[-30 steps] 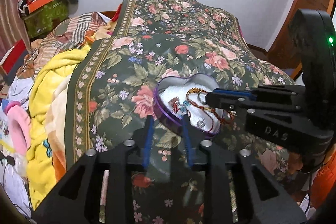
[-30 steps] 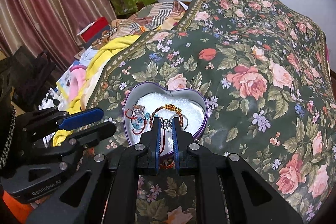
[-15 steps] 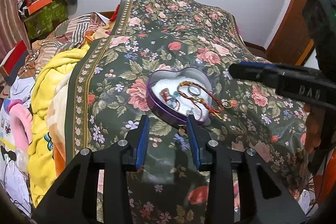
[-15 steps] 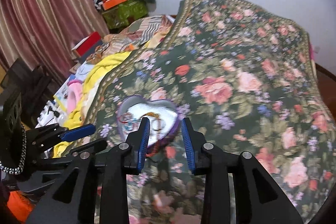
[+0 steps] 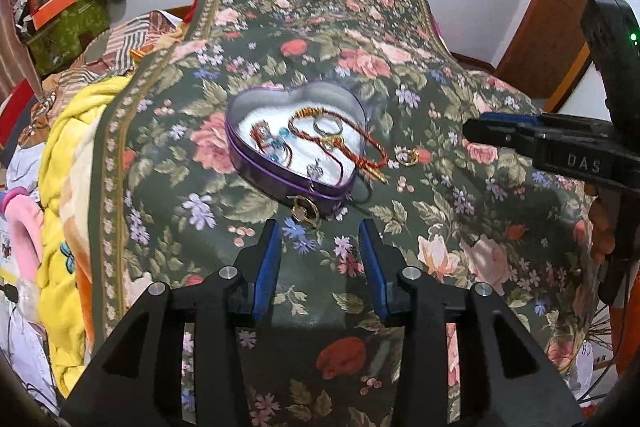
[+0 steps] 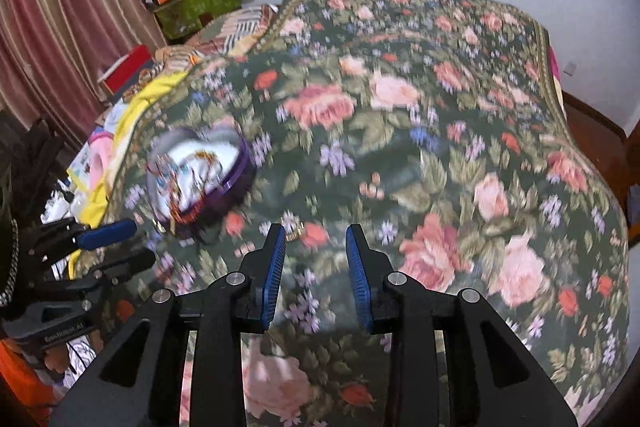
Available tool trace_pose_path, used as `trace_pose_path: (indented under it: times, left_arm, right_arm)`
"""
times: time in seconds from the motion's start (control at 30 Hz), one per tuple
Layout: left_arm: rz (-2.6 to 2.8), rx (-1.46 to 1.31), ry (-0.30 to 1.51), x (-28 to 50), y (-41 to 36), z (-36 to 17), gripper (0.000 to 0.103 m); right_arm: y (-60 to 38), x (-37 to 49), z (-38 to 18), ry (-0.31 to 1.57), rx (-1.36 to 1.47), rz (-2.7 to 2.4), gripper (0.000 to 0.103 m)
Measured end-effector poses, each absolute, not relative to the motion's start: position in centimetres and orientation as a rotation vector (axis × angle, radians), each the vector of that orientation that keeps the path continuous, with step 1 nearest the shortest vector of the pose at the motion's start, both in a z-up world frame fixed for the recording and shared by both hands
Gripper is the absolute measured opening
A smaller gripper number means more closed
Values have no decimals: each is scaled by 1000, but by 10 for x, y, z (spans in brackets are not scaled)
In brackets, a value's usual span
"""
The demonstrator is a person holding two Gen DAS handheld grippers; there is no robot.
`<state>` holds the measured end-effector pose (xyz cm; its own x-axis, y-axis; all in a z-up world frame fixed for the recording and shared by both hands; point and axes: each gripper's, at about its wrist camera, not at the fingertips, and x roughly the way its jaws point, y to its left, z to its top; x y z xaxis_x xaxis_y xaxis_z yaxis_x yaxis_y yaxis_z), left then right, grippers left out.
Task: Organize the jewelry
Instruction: 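Grasp the last gold ring beside the tin with the right tool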
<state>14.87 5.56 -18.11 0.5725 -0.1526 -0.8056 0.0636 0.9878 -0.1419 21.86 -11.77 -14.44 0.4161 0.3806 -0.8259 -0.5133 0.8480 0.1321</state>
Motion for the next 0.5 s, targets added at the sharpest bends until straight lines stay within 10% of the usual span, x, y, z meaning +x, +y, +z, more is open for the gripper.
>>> trace_pose_path:
  times: [0.5]
  left_arm:
    - [-137, -99, 952, 166, 58, -198, 31]
  right_arm:
    - [-98, 223, -178, 1074, -230, 606, 28]
